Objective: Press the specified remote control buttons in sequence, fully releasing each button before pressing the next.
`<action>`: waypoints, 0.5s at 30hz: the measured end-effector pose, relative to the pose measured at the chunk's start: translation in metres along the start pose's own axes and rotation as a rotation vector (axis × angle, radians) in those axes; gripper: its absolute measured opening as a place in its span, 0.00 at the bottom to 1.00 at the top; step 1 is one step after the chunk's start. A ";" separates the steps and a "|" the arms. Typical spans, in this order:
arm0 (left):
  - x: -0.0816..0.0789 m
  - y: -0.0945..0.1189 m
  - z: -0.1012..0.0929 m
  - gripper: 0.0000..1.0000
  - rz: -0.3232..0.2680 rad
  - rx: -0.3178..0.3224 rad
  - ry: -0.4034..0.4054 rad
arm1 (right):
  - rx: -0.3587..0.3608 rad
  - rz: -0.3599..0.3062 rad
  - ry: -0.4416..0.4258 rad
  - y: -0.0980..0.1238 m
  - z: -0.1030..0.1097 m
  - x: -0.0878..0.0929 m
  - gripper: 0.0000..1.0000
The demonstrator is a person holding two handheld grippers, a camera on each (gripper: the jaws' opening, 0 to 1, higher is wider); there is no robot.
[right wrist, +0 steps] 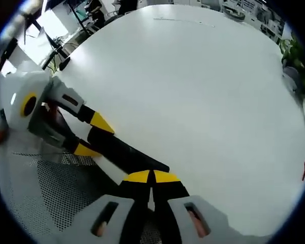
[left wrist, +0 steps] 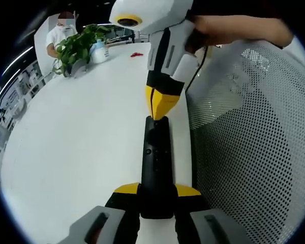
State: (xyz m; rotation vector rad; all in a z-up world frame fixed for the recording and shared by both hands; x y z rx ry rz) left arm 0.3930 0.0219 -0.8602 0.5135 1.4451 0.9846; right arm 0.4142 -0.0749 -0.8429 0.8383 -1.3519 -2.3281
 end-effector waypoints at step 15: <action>0.000 0.000 -0.001 0.24 -0.001 0.001 -0.012 | 0.001 0.055 0.032 -0.007 0.002 0.006 0.00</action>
Point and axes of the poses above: the point that each gripper's makers call its tool centre point, and the gripper's own axes: y roughly backward along the fingers, z roughly to its left, x roughly out of its underside, the point moved 2 cm from there along y, roughly backward along the fingers, and after that the axes turned 10 degrees about -x, right-handed, at the moved point
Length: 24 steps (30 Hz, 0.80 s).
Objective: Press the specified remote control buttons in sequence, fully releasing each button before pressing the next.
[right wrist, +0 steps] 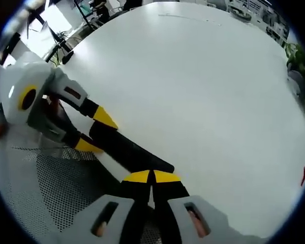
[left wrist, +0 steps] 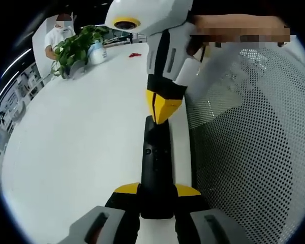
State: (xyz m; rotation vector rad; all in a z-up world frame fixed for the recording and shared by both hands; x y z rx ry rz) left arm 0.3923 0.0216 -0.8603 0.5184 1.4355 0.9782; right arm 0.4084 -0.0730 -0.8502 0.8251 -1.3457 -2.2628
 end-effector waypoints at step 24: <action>0.000 0.000 -0.001 0.25 -0.002 -0.004 0.002 | 0.044 0.000 0.045 -0.003 0.003 -0.001 0.00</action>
Point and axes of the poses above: the point that each gripper's makers call its tool centre point, and the gripper's own axes: y roughly backward along the fingers, z roughly to its left, x roughly out of its underside, the point moved 2 cm from there along y, roughly backward along the fingers, and after that the axes turned 10 degrees about -x, right-handed, at the moved point
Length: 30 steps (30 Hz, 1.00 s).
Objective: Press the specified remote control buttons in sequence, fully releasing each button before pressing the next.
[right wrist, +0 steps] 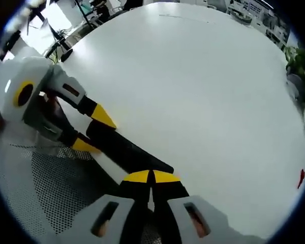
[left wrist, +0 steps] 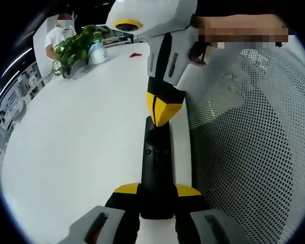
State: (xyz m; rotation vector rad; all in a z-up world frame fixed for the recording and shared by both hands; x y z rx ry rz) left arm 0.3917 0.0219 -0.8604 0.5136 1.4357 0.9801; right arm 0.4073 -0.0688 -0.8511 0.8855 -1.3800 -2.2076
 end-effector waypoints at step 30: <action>0.000 0.000 0.000 0.25 -0.006 -0.005 0.001 | -0.067 -0.021 -0.129 0.003 0.000 0.001 0.00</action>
Point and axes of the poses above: the point that each gripper's makers call its tool centre point, and the gripper's own axes: y roughly backward along the fingers, z roughly to its left, x roughly out of its underside, the point moved 2 cm from there along y, roughly backward along the fingers, and after that the axes turned 10 degrees about -x, right-handed, at the moved point
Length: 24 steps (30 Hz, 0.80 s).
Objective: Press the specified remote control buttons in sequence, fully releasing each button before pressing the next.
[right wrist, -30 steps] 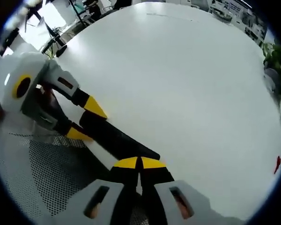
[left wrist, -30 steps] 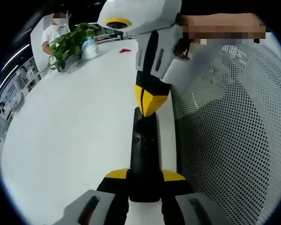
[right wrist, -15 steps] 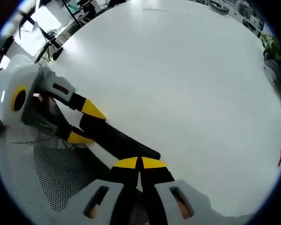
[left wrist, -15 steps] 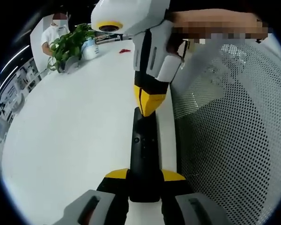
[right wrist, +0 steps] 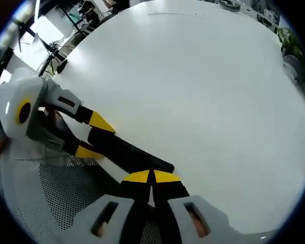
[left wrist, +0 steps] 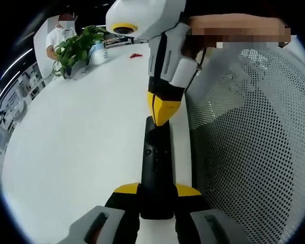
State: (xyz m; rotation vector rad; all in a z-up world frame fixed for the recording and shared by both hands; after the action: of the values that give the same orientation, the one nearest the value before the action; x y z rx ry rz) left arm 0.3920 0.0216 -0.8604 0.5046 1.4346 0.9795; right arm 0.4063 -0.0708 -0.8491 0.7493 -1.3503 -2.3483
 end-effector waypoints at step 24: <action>0.000 0.000 0.001 0.25 -0.005 0.004 0.007 | -0.009 0.022 0.070 -0.007 0.009 -0.004 0.00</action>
State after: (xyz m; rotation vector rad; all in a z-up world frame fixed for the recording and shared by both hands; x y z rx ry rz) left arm 0.3926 0.0222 -0.8605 0.5005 1.4437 0.9761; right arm 0.4042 -0.0592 -0.8508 0.8025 -1.3107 -2.2883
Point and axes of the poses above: the point that each gripper's makers call its tool centre point, and the gripper's own axes: y roughly backward along the fingers, z roughly to its left, x roughly out of its underside, the point moved 2 cm from there along y, roughly backward along the fingers, and after that the axes turned 10 degrees about -x, right-handed, at the moved point
